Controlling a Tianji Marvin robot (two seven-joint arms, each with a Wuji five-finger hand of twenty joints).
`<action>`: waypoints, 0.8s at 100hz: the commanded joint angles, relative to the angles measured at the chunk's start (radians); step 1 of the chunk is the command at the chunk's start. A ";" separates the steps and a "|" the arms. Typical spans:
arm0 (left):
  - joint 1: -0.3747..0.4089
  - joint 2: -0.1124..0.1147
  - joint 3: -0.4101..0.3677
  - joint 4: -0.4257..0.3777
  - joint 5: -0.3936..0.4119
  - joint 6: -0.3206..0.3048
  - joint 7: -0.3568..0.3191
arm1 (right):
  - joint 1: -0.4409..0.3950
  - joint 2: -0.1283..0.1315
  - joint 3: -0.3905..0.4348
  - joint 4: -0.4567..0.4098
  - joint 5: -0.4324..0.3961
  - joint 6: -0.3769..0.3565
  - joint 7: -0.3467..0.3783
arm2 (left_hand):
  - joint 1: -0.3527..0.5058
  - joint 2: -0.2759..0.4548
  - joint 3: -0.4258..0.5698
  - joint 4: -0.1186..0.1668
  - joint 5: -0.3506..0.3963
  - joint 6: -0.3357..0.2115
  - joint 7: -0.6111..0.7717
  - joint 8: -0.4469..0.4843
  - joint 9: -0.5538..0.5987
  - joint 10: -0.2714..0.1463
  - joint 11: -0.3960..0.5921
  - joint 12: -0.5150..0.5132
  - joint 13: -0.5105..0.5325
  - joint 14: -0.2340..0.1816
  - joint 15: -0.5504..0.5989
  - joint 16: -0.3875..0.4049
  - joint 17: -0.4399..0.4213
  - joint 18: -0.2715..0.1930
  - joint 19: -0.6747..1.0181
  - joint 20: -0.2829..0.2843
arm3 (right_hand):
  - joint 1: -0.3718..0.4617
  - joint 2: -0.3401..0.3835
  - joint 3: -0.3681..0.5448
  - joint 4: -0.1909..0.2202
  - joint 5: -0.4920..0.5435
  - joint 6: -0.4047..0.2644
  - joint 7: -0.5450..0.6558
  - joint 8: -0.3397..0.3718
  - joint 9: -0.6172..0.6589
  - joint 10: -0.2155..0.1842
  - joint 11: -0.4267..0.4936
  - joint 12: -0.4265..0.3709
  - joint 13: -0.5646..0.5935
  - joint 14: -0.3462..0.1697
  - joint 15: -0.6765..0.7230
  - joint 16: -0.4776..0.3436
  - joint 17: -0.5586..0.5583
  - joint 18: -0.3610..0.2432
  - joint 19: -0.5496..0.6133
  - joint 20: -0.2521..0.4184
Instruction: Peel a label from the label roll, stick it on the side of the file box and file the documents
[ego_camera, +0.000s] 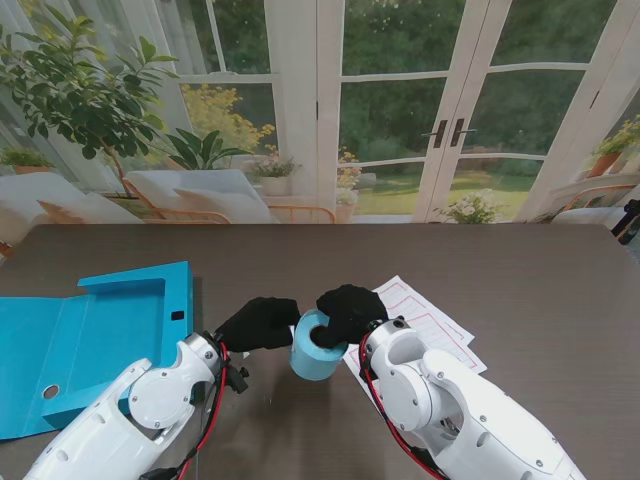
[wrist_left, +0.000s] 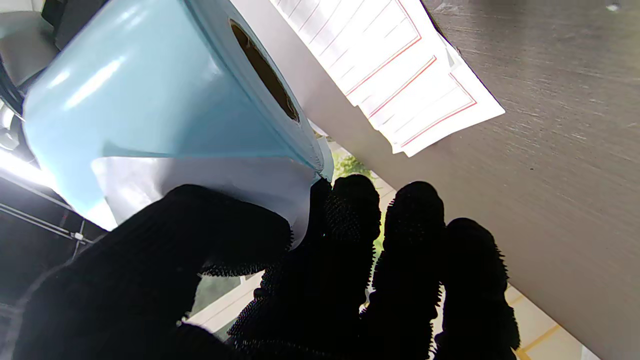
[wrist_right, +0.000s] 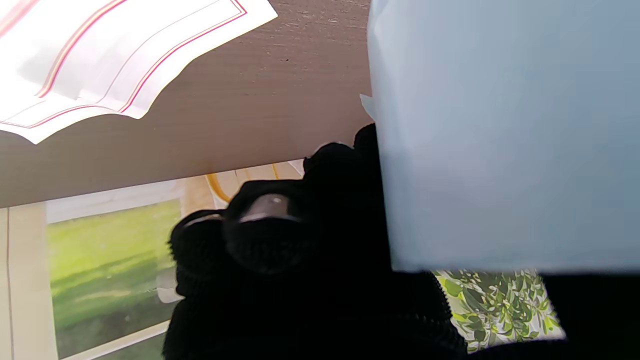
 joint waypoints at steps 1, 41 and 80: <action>0.003 -0.011 0.014 0.004 -0.006 -0.009 -0.020 | 0.004 -0.010 -0.001 -0.012 0.002 0.000 0.008 | 0.043 -0.053 0.013 0.035 0.075 -0.077 0.086 0.009 0.057 -0.045 -0.001 -0.015 0.047 0.011 0.045 -0.009 0.037 0.000 0.060 -0.003 | 0.074 0.089 0.168 0.050 0.034 -0.113 0.083 0.068 0.009 0.025 0.016 0.025 0.039 0.022 0.016 0.004 0.210 -0.051 0.015 0.021; 0.002 -0.024 0.040 0.019 -0.040 -0.010 0.007 | 0.010 -0.012 -0.006 -0.005 0.010 0.007 0.005 | 0.085 -0.102 0.045 0.091 0.160 -0.007 0.075 0.112 0.175 -0.040 0.049 -0.078 0.222 0.021 0.094 -0.028 0.184 0.121 0.138 -0.019 | 0.074 0.087 0.171 0.049 0.034 -0.113 0.084 0.068 0.009 0.025 0.017 0.025 0.040 0.022 0.016 0.004 0.209 -0.050 0.015 0.021; 0.011 -0.023 0.050 0.009 -0.149 -0.016 -0.045 | 0.011 -0.014 -0.003 0.002 0.025 0.010 0.005 | 0.098 -0.097 0.079 0.115 0.234 0.032 0.040 0.135 0.211 -0.056 0.122 -0.161 0.360 -0.013 0.061 -0.043 0.326 0.183 0.113 -0.085 | 0.075 0.087 0.173 0.049 0.034 -0.113 0.085 0.068 0.007 0.027 0.018 0.025 0.039 0.024 0.016 0.004 0.208 -0.049 0.015 0.021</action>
